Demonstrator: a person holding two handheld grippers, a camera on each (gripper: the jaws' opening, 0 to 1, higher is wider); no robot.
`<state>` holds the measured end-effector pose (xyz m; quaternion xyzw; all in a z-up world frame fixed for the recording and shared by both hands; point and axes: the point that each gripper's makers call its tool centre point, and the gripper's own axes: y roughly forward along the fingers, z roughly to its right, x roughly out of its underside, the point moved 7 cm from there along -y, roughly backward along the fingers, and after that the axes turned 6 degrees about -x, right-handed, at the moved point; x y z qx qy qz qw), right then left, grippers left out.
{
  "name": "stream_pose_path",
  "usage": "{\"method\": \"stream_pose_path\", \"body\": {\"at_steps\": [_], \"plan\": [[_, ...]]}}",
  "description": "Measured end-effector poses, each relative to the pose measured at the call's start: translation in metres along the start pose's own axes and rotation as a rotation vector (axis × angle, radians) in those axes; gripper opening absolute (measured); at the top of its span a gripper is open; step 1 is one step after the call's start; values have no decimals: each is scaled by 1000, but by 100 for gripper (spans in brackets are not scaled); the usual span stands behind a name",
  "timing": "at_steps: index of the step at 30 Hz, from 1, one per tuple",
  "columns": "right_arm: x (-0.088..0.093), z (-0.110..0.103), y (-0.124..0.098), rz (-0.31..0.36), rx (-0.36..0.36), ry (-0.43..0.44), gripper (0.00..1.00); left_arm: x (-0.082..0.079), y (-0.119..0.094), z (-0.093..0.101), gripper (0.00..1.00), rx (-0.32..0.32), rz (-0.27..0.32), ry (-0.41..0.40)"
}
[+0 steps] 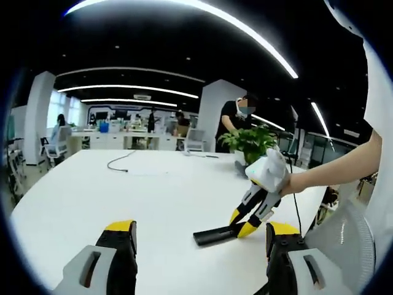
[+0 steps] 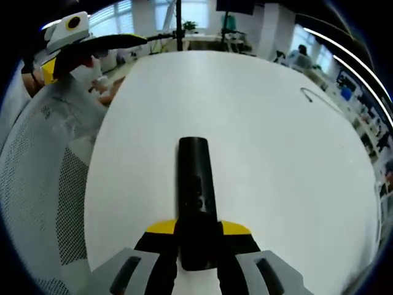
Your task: Press the specified remote control buttons in sequence, fully releasing each button before pressing the next.
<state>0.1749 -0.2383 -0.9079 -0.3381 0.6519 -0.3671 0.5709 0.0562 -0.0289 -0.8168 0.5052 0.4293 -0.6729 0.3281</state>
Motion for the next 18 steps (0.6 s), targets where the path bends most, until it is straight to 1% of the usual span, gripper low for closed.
{"method": "stream_pose_path", "body": {"at_steps": [10, 18], "plan": [[-3, 22, -3, -28, -19, -19, 21, -1, 1, -2, 90, -3, -5, -7], [-5, 44, -3, -54, -24, -17, 21, -2, 3, -3, 90, -5, -6, -10]]}}
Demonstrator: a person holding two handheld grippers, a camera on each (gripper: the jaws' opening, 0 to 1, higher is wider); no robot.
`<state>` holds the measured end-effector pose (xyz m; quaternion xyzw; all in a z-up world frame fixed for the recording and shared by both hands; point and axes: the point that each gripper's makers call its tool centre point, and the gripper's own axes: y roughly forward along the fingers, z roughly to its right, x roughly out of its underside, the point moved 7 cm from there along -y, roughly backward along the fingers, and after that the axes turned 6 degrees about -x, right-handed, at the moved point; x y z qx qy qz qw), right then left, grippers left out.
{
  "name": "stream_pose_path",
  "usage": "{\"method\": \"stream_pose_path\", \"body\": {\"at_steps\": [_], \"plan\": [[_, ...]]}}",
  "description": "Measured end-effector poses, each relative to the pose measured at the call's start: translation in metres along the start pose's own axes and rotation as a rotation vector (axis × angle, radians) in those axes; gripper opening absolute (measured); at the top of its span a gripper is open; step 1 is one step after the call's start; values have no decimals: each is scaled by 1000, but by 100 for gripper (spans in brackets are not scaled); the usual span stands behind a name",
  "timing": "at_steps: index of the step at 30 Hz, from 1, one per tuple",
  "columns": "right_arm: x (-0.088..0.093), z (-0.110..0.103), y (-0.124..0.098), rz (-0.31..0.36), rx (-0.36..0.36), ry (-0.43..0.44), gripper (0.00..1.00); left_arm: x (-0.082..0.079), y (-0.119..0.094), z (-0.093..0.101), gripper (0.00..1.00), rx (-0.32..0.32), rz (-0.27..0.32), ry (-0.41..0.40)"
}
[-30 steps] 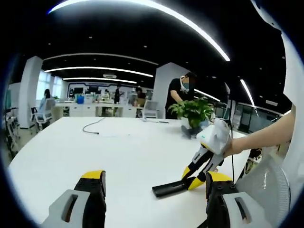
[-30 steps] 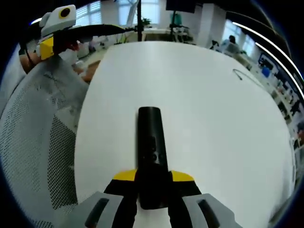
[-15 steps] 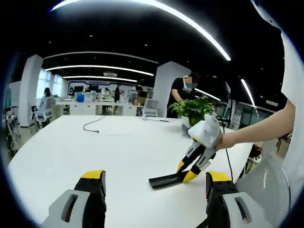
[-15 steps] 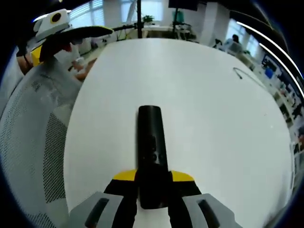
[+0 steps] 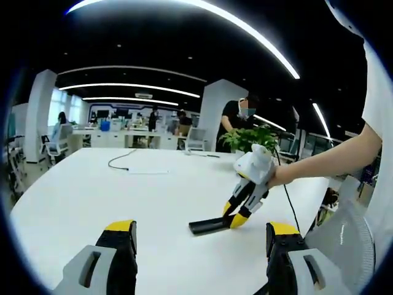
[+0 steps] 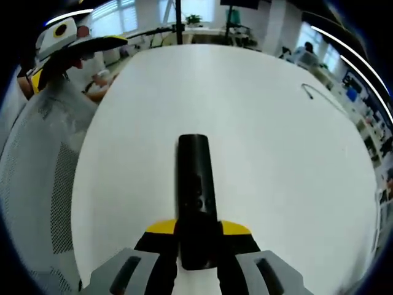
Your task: Press the specified remote control buttons in sequence, fully releasing each button before pressing the next.
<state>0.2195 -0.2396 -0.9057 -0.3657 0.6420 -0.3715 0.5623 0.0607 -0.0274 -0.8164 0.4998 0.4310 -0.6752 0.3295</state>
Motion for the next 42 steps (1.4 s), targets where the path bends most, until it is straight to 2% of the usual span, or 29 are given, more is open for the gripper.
{"method": "stream_pose_path", "body": {"at_steps": [16, 23, 26, 32, 37, 42], "plan": [[1, 33, -3, -13, 7, 29, 21, 0, 3, -3, 90, -8, 0, -4], [2, 35, -4, -3, 17, 33, 21, 0, 3, -3, 90, -11, -1, -3], [4, 34, -4, 30, 22, 56, 22, 0, 3, -3, 90, -11, -2, -4], [5, 30, -5, 147, -14, 207, 29, 0, 3, -2, 90, -15, -2, -1], [5, 24, -6, 267, -32, 342, 41, 0, 2, -3, 90, -21, -1, -5], [5, 14, -6, 438, -36, 454, 57, 1, 2, -3, 90, -18, -3, -4]]}}
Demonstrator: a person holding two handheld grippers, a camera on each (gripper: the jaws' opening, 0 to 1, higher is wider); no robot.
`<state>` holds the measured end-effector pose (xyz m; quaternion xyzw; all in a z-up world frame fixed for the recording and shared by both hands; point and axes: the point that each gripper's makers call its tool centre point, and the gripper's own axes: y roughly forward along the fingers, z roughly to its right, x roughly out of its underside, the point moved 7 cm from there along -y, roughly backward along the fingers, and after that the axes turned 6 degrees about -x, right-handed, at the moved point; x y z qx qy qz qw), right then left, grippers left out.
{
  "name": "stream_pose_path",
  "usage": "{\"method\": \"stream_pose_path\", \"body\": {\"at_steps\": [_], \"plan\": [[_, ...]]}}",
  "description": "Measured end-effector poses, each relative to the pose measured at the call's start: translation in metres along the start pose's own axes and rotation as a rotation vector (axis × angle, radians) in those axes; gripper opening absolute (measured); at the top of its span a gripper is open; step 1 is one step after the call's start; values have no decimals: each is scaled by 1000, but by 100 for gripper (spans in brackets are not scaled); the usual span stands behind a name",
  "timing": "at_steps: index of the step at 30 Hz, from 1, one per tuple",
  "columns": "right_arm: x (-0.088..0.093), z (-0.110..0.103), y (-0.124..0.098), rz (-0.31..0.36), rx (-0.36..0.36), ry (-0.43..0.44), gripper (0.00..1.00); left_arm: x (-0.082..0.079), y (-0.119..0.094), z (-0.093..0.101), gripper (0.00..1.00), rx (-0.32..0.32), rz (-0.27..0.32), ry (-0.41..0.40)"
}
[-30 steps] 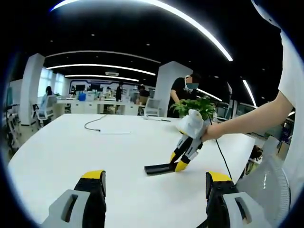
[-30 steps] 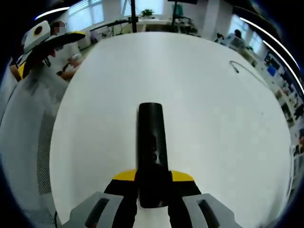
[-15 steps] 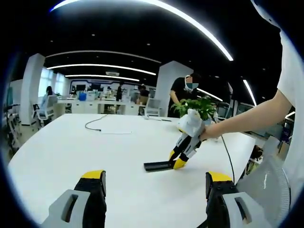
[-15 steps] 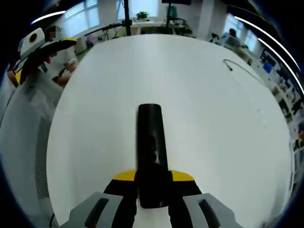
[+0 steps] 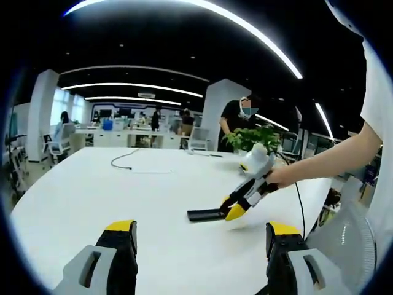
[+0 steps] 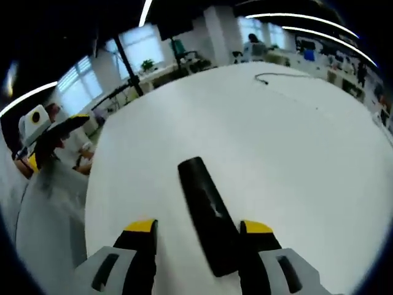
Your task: Press the specified remote control buttons in sequence, fully releasing each button before pressing the next.
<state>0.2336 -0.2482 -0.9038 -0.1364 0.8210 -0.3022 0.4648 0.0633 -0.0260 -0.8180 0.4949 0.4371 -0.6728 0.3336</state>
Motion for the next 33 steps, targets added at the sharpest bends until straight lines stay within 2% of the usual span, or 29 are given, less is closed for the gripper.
{"method": "stream_pose_path", "body": {"at_steps": [4, 5, 7, 8, 11, 12, 13, 15, 18, 23, 28, 33], "plan": [[2, 0, -2, 121, 42, 68, 71, 0, 0, 0, 90, 2, -2, 1], [1, 2, -5, 180, 88, 84, 75, 0, 0, 0, 90, 2, -1, 1], [-3, 2, -10, 289, 123, 114, 82, 0, 0, 0, 90, 3, -1, -1], [-4, 2, -11, 305, 126, 117, 86, 0, 0, 0, 90, 4, -1, -2], [-5, 1, -20, 408, 165, 175, 99, 0, 0, 0, 90, 4, 1, -1], [-1, -4, -22, 396, 163, 188, 99, 0, 0, 0, 90, 4, 1, -1], [-5, -11, -25, 436, 170, 185, 99, 0, 0, 0, 90, 4, 2, -1], [-4, -16, -31, 470, 178, 194, 99, 0, 0, 0, 90, 4, 4, -3], [-1, -24, -40, 497, 184, 217, 99, 0, 0, 0, 90, 6, 3, -5], [4, -39, -54, 538, 229, 209, 99, -1, -1, 1, 90, 14, 7, -12], [8, -55, -73, 606, 287, 211, 99, 0, 0, 2, 90, 24, 1, -6], [14, -73, -90, 621, 346, 178, 99, 0, -1, 2, 90, 27, 2, -6]]}}
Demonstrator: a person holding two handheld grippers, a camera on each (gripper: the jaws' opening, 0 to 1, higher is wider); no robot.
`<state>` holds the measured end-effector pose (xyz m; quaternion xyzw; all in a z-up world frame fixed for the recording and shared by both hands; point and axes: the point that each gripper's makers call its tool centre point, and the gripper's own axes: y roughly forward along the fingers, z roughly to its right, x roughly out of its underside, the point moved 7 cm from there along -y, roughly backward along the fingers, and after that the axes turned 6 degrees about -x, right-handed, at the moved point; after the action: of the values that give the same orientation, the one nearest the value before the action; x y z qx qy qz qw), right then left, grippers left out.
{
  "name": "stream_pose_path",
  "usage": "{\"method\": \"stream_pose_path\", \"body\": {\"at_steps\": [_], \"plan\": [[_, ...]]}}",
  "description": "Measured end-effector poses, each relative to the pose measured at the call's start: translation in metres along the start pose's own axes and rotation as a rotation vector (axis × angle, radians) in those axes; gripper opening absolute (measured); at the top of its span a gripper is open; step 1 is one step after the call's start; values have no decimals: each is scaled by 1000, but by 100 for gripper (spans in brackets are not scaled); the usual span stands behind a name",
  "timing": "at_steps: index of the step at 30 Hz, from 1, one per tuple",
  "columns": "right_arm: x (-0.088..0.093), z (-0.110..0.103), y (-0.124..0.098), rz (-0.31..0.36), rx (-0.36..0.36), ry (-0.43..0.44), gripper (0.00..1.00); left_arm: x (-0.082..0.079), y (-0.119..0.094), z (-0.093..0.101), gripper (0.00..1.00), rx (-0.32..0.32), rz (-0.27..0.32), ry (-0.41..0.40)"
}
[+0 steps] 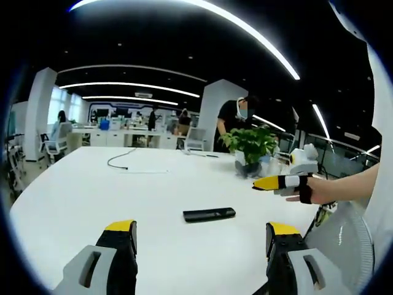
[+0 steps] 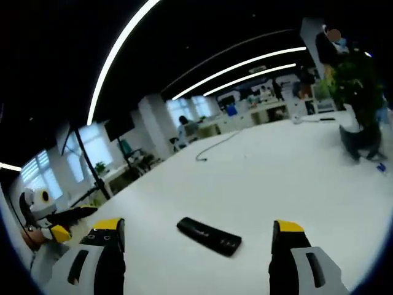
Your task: Press the specified remote control buttons in sequence, fully releasing each button before pressing the next.
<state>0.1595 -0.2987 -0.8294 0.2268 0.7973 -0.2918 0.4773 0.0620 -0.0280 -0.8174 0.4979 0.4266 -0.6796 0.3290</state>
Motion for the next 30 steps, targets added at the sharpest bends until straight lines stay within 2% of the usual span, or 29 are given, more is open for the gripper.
{"method": "stream_pose_path", "body": {"at_steps": [4, 6, 10, 21, 26, 30], "plan": [[0, -9, -13, -8, 13, -34, 99, 0, 0, 0, 90, 2, -3, -1], [-1, -2, -23, -8, 27, -47, 99, 0, 0, 0, 90, 4, -1, -3], [-2, -6, -37, 2, 53, -74, 99, 0, 0, 0, 90, 3, -2, -4], [1, -16, -73, -43, 131, -228, 99, 1, -1, 3, 90, 10, -18, 2], [9, -20, -85, -55, 166, -219, 99, 2, 0, 3, 90, 9, -23, 2], [11, -19, -93, -39, 195, -221, 99, 3, 0, 2, 90, -1, -30, 0]]}}
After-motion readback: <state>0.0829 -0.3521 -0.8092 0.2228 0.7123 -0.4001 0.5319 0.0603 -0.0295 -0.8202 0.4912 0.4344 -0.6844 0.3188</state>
